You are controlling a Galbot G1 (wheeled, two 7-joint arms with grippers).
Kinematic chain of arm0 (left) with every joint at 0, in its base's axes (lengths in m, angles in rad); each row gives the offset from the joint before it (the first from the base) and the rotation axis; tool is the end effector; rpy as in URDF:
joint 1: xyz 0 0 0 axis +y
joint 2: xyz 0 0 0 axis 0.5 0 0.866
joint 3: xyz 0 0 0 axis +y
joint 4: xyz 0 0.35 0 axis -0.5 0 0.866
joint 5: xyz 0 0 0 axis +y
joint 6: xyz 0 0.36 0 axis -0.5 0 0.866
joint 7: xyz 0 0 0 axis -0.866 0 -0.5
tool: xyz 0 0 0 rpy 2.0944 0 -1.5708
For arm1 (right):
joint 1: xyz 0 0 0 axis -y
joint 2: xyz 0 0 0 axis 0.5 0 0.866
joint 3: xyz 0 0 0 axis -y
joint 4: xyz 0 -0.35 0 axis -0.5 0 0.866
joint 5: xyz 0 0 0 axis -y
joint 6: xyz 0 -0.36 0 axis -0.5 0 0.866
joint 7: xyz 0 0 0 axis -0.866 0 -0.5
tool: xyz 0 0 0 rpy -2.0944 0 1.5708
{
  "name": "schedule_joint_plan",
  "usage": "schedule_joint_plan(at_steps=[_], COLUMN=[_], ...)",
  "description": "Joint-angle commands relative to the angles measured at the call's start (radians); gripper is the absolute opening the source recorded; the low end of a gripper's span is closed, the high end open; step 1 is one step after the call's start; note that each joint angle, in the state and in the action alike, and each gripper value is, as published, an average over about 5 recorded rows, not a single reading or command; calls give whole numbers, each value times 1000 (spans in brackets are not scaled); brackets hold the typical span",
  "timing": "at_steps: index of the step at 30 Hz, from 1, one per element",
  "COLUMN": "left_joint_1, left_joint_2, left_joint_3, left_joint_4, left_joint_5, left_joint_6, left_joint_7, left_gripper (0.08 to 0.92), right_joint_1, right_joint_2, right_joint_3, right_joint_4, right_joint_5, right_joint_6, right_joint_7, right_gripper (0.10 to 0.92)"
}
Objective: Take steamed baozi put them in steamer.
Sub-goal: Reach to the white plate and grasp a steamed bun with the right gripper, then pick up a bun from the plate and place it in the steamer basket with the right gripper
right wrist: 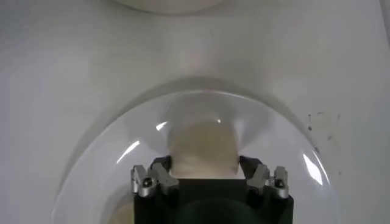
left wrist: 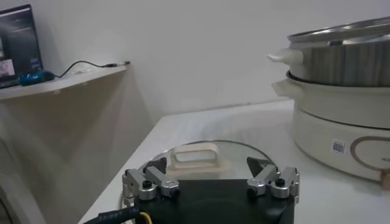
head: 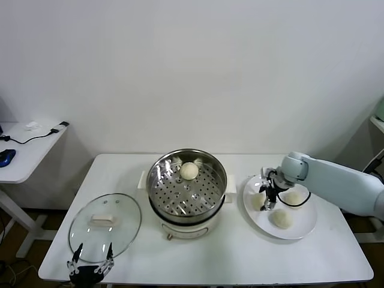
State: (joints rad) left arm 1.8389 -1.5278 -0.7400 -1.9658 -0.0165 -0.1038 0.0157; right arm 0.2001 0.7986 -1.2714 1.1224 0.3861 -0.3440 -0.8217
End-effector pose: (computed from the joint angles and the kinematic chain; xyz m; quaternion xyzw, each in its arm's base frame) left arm 0.0799 0.0804 -0.3772 0.0677 -0.9848 -0.0729 0.1426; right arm 0.5300 -0.1265 -0.2538 0.4679 -0.6029 0.4589 0.4550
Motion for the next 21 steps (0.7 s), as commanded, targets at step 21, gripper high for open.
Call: schedule_joint_plan(at_steps=[21], left_joint_1=[-11], left_joint_2=[12], left_joint_3=[5], left_joint_4=[-9], left_joint_5=[-2], left_joint_6=[9], left_joint_7=[-1], left_gripper=[823], right_joint_1=[823], right_joint_2=[156], right_joint_3=[-286], right_joint_4=[178], right_joint_5=[481], right_joint_6=[-15], right_joint_7=[-98], right_gripper=[585])
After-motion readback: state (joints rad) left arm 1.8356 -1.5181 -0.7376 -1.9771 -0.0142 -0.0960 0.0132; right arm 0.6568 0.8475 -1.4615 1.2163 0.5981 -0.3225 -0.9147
